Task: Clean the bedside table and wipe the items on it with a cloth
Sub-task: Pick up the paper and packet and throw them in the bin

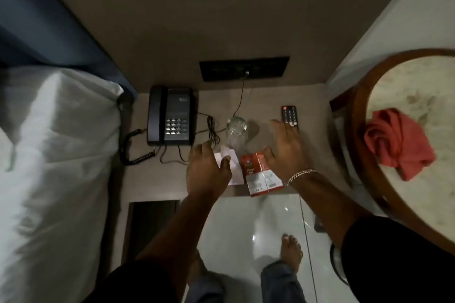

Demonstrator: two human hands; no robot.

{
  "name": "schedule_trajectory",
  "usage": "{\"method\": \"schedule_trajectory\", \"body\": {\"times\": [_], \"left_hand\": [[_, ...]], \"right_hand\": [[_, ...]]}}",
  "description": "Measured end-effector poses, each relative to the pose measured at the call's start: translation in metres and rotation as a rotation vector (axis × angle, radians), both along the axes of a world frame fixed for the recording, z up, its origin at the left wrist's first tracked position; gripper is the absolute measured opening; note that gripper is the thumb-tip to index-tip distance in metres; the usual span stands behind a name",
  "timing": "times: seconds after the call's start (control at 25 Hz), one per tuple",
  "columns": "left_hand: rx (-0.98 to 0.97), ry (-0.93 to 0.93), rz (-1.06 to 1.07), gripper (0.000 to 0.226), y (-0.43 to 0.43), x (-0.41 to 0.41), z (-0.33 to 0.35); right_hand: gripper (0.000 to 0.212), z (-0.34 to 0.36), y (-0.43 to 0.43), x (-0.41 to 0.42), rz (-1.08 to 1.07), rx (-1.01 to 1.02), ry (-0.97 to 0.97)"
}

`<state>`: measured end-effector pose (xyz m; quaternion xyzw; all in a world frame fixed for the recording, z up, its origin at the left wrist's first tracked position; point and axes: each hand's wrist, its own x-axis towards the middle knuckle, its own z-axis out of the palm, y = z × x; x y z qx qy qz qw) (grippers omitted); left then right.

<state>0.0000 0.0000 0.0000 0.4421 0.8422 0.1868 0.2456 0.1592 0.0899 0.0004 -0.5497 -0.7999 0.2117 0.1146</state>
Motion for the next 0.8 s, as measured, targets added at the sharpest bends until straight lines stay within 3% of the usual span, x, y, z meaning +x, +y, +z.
{"method": "schedule_trajectory", "body": {"times": [0.16, 0.36, 0.56, 0.8], "left_hand": [[-0.26, -0.1, 0.22, 0.077, 0.003, 0.012, -0.077], [-0.109, -0.109, 0.358, 0.062, 0.01, 0.026, -0.112], [0.047, -0.3, 0.455, 0.053, -0.008, 0.017, -0.118], [0.11, -0.407, 0.342, 0.044, -0.035, 0.029, -0.085]], "right_hand": [[0.062, -0.084, -0.013, 0.008, -0.039, -0.133, -0.086], [0.077, -0.135, -0.018, 0.006, 0.031, -0.069, -0.178], [0.078, -0.133, -0.021, -0.005, -0.151, -0.24, 0.055], [0.049, -0.123, -0.046, 0.024, -0.435, -0.311, 0.281]]}}
